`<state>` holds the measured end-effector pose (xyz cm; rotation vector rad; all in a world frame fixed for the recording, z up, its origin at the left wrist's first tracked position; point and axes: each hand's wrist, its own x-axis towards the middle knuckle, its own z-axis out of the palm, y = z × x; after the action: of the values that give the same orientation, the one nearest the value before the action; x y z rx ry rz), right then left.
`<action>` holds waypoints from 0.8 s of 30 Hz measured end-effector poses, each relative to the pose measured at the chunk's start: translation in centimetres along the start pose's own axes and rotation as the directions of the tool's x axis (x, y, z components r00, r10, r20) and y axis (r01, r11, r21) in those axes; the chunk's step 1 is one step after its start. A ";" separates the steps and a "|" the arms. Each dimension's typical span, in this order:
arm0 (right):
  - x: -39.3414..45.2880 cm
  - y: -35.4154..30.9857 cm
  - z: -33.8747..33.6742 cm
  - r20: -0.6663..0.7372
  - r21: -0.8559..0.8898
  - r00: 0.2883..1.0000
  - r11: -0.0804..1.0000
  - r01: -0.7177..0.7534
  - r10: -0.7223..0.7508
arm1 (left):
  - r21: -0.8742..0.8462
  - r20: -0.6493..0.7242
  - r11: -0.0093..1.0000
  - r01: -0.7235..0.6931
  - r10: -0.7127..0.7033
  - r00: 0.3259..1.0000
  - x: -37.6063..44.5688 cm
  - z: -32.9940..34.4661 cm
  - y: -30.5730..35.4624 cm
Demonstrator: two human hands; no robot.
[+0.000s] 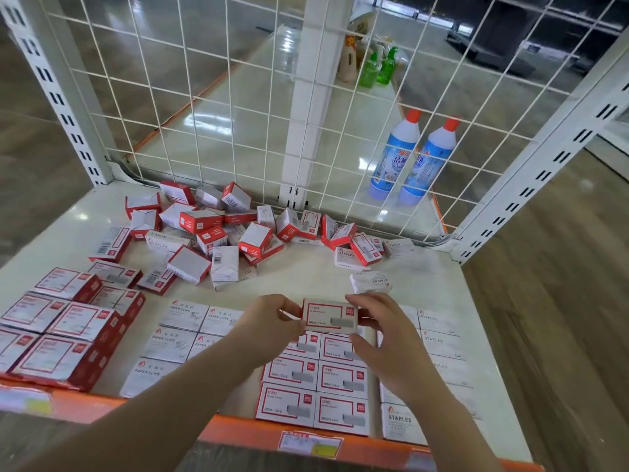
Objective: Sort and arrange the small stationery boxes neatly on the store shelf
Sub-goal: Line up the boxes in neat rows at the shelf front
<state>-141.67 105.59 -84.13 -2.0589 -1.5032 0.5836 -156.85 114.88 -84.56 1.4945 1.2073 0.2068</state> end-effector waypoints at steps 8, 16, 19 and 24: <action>0.1 0.0 -0.2 0.025 -0.037 0.999 0.999 0.026 -0.025 | 0.010 0.003 1.000 0.018 -0.018 1.000 0.4 -0.4 -0.2; 2.1 0.6 0.9 0.006 -0.097 1.000 0.995 -0.005 0.005 | 0.268 -0.093 0.963 -0.033 0.060 0.994 1.1 -0.4 -0.8; 3.3 1.0 1.4 -0.012 -0.105 0.999 0.994 -0.042 0.041 | 0.510 -0.134 0.859 -0.040 0.125 0.983 1.1 -0.3 -1.1; 5.6 1.3 2.0 -0.021 -0.087 0.995 0.992 -0.095 0.093 | 0.601 -0.090 0.795 -0.089 0.177 0.980 1.8 0.0 -1.5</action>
<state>-140.35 110.90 -86.72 -2.2059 -1.4521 0.5437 -156.88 115.91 -86.66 2.1515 1.3529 0.0197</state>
